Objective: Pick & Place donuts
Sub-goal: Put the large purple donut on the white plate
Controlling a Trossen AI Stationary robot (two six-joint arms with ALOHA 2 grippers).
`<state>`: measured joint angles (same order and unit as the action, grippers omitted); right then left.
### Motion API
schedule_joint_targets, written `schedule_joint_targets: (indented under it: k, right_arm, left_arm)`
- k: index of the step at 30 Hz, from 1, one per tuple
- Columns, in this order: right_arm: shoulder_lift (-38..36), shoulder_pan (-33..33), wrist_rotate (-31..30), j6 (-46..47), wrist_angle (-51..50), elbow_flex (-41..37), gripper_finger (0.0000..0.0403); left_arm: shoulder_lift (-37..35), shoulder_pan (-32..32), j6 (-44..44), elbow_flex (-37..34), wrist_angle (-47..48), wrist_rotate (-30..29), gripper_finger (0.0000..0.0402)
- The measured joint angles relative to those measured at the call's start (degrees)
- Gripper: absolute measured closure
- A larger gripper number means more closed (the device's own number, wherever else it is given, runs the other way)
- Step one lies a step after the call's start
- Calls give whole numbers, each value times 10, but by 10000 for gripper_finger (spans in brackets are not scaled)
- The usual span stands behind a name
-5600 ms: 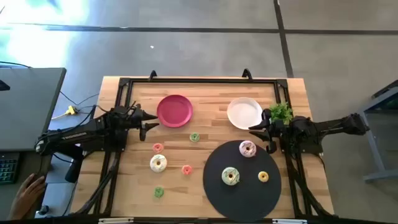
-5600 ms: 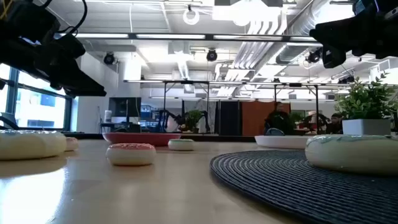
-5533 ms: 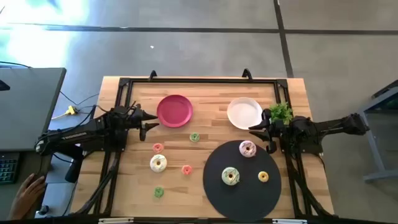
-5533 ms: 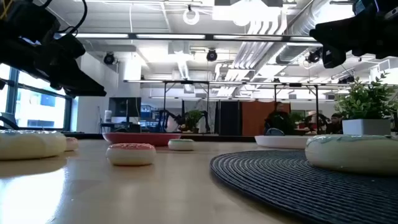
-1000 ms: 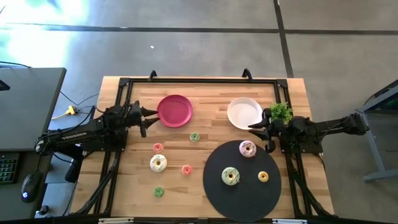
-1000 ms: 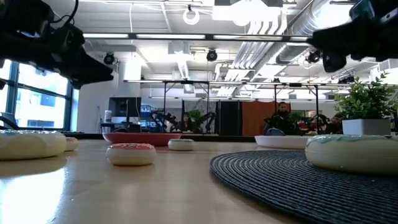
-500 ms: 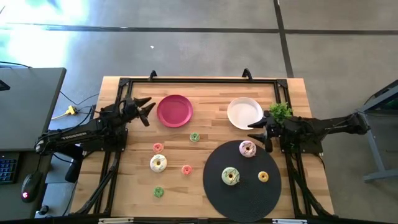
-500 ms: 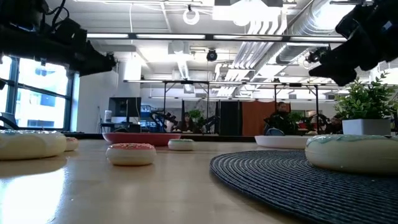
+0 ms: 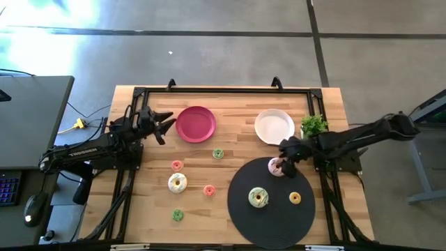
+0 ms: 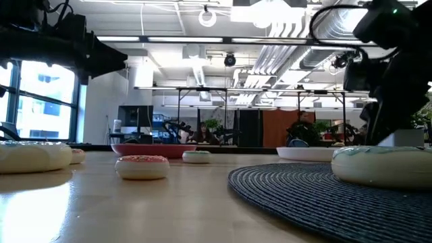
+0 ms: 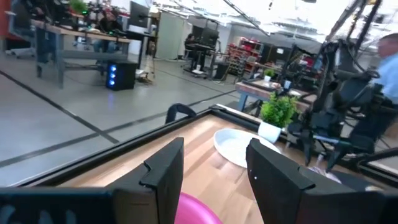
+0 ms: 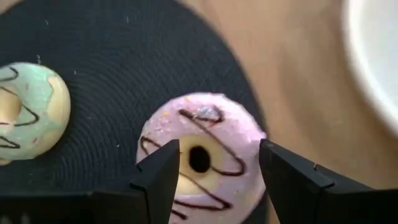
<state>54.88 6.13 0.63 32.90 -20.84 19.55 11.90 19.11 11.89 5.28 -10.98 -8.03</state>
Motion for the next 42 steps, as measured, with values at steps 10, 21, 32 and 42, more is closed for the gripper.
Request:
schedule_joint_targets:
  k: [10, 21, 32, 42]
  right_arm:
    - [92, 0, -12, -28, 50, 0, 233]
    - [58, -24, -80, -115, 55, 89, 378]
    - [67, -239, -295, -58, -14, 135, 389]
    - [125, -362, -215, -63, 33, 89, 376]
  left_arm:
    - [0, 0, -32, 0, 1, 0, 234]
    - [0, 0, -56, 0, -1, -23, 234]
    - [0, 0, -42, 0, -30, -80, 234]
    - [0, 0, -41, 0, -29, -82, 234]
